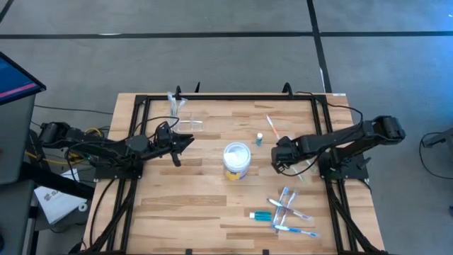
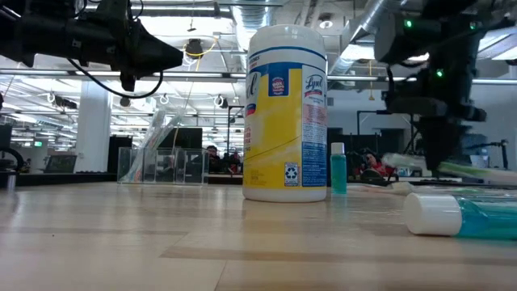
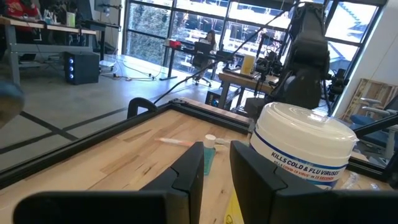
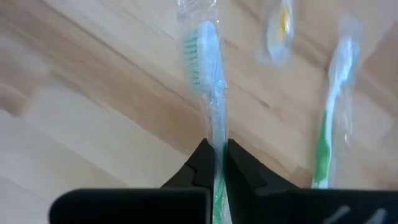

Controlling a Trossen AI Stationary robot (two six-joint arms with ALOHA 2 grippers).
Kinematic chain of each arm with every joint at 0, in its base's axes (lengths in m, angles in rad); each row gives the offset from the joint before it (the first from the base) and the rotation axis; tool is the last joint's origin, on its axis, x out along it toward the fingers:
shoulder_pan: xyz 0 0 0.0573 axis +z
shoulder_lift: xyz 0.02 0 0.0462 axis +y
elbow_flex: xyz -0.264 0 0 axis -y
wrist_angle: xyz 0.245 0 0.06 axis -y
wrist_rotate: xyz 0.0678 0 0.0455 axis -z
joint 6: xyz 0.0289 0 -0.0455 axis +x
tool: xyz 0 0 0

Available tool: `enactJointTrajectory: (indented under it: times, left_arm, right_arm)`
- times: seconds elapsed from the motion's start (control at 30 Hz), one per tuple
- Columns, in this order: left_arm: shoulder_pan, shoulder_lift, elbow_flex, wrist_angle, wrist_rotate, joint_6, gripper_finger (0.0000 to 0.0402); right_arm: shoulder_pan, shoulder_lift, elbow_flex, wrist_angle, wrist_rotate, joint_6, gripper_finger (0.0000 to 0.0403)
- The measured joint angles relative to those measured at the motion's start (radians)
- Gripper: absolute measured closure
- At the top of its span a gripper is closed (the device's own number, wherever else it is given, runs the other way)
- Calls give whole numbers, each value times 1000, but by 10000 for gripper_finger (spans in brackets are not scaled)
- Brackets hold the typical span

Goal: Pick & Place toothbrushing station
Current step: Put the left green toothbrush into the transparent organizer

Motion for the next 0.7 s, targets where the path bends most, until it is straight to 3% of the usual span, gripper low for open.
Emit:
enactJointTrajectory:
  times: [0.5, 0.7]
  left_arm:
    - [0, 0, 0, 0, 0, -7, 327]
    - [0, 0, 0, 9, 9, -10, 327]
  right_arm:
    - [14, -65, 245, -52, 282, -181, 397]
    - [14, -165, 285, 82, 379, -322, 397]
